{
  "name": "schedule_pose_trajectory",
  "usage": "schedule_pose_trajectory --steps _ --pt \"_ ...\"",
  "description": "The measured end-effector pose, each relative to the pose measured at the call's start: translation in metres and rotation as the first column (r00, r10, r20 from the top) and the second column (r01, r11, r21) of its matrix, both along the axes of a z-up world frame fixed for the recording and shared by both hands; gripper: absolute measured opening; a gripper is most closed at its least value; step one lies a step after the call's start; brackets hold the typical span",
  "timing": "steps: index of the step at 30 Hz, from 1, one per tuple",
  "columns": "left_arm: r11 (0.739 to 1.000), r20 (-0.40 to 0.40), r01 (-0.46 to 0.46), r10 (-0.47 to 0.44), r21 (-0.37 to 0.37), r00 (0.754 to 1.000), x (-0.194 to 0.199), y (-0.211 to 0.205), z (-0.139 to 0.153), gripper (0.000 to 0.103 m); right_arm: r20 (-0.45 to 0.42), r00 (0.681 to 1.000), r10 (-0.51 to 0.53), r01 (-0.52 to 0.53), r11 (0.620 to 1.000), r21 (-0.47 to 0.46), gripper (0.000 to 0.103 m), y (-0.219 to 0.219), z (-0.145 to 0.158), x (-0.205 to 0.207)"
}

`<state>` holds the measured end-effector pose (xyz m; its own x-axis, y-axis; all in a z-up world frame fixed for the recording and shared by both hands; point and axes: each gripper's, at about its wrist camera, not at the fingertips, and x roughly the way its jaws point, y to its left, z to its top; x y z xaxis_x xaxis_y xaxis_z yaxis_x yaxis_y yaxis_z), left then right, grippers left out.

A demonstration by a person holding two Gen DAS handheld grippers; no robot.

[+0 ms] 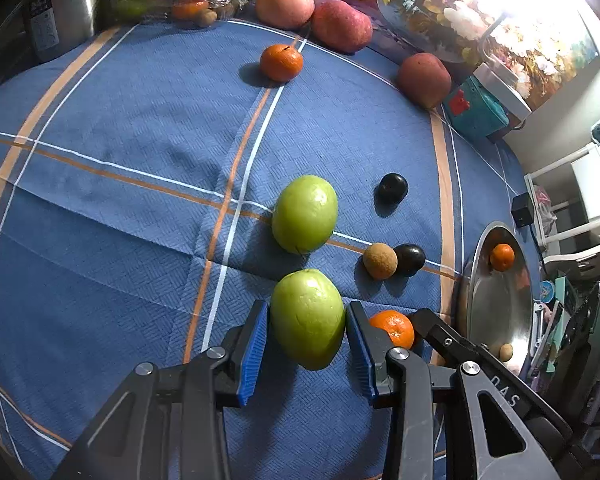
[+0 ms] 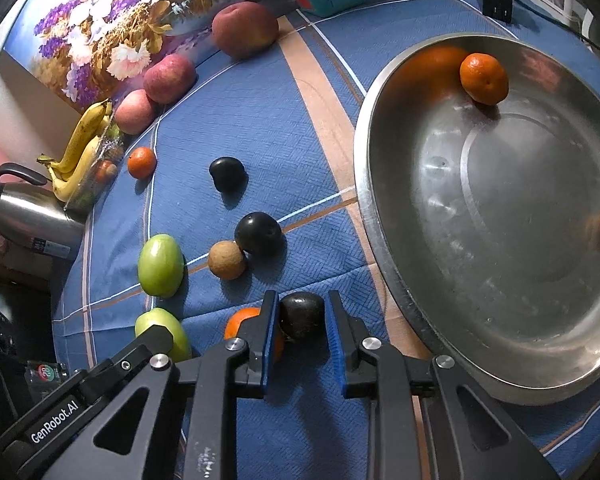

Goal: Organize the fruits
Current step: 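Carry the green fruit and dark plum into the steel bowl and release both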

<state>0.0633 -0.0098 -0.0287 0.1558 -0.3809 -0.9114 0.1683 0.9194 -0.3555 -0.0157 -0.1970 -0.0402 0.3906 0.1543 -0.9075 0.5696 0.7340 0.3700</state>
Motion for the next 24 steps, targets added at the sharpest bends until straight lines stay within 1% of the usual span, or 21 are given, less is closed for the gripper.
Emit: schedule_pose_trajectory --steps 8,14,18,24 --pt "1.000 0.036 -0.021 0.021 0.003 0.999 0.002 0.004 0.008 0.042 0.048 0.999 -0.018 0.018 1.000 -0.001 0.023 -0.004 0.014 -0.004" --pt "1.000 0.074 -0.027 0.027 0.001 0.997 0.005 0.004 0.017 0.042 0.083 0.996 -0.026 0.030 0.998 -0.046 0.023 -0.007 0.031 -0.007" --pt "1.000 0.093 -0.025 0.024 0.002 0.995 0.005 0.000 0.022 0.042 0.091 0.995 -0.040 0.046 0.997 -0.064 0.023 -0.012 0.037 -0.009" --pt "1.000 0.132 0.004 -0.006 0.017 0.991 0.004 -0.014 0.029 0.042 0.080 0.992 -0.095 0.104 0.989 -0.109 0.023 -0.029 0.043 -0.018"
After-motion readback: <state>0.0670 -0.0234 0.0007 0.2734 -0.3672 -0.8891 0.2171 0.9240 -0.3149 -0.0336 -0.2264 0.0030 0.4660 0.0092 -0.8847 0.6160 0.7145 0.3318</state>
